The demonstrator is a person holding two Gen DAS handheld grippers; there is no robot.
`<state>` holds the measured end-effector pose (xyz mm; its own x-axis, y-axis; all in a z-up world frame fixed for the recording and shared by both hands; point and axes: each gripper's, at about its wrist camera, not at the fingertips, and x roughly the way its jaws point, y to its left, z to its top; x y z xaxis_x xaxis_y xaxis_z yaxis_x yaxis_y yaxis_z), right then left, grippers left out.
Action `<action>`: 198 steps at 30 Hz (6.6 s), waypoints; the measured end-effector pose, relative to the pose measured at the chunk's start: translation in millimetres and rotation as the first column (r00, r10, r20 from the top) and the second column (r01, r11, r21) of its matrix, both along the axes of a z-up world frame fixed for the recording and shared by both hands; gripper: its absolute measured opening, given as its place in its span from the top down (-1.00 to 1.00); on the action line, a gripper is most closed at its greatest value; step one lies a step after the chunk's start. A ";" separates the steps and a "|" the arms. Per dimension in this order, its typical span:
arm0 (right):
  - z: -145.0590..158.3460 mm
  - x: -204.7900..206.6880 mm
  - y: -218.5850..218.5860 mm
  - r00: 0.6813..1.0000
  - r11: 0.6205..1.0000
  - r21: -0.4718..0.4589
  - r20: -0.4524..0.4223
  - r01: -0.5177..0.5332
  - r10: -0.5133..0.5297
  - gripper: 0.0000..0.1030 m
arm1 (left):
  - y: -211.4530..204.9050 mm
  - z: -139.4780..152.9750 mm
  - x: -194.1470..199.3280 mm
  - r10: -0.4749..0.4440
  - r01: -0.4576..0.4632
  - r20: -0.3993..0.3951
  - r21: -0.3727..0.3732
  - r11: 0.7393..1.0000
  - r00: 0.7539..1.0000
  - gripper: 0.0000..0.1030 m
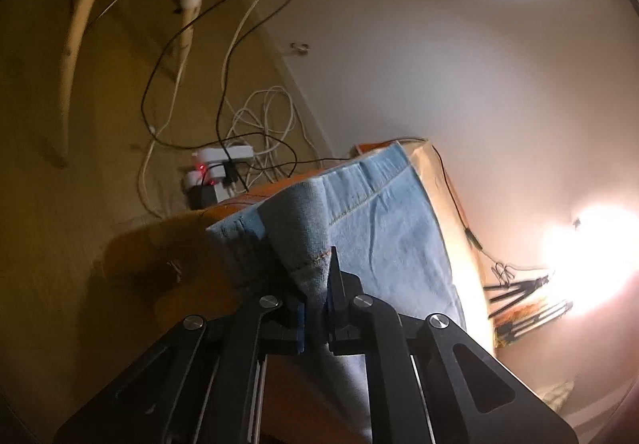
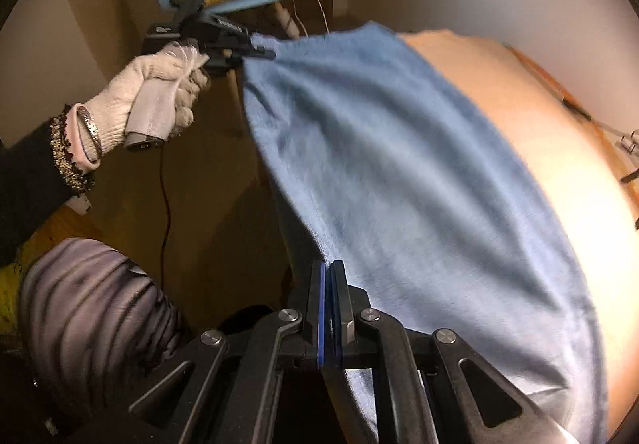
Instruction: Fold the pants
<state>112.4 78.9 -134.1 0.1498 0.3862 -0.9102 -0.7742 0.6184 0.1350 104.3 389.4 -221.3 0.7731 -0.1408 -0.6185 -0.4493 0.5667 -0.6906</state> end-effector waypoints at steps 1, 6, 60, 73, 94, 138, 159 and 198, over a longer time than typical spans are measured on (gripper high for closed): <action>-3.3 -0.3 0.5 1.000 1.000 -0.008 0.003 -0.002 0.002 0.99 | -0.6 2.0 0.4 -0.005 0.005 -0.007 0.019 1.000 1.000 0.81; -9.2 -5.7 1.4 1.000 1.000 -0.028 0.000 -0.011 0.011 0.99 | 4.5 11.7 1.1 -0.017 0.019 -0.021 0.067 0.998 1.000 0.67; 41.4 -271.4 -583.1 -0.239 -0.268 0.141 -0.192 0.953 -0.952 -0.10 | -447.8 83.5 16.5 -0.947 0.931 -0.264 0.356 0.078 0.181 0.24; 6.4 -247.4 -552.1 -0.198 -0.236 0.121 -0.264 0.964 -0.944 0.08 | -429.1 77.1 24.1 -0.939 0.937 -0.253 0.315 0.149 0.234 0.24; 32.8 -232.9 -536.0 -0.108 -0.112 0.091 -0.041 0.990 -0.993 0.94 | -423.9 62.3 24.4 -0.934 0.954 -0.289 0.272 0.129 0.209 0.24; 1.4 61.0 -442.7 0.593 0.595 -0.008 0.085 0.804 -0.801 0.88 | -295.8 81.0 47.3 -0.724 0.749 -0.203 0.265 0.608 0.660 0.11; 79.7 90.6 -294.8 0.762 0.780 0.086 0.173 0.620 -0.624 -0.27 | -225.9 134.1 5.2 -0.536 0.566 -0.258 0.608 0.556 0.804 -0.23; 21.4 100.6 122.6 0.996 0.992 0.090 0.002 -0.091 0.091 -0.33 | 65.6 -5.2 -52.8 -0.134 0.135 0.029 -0.026 0.990 0.991 -0.25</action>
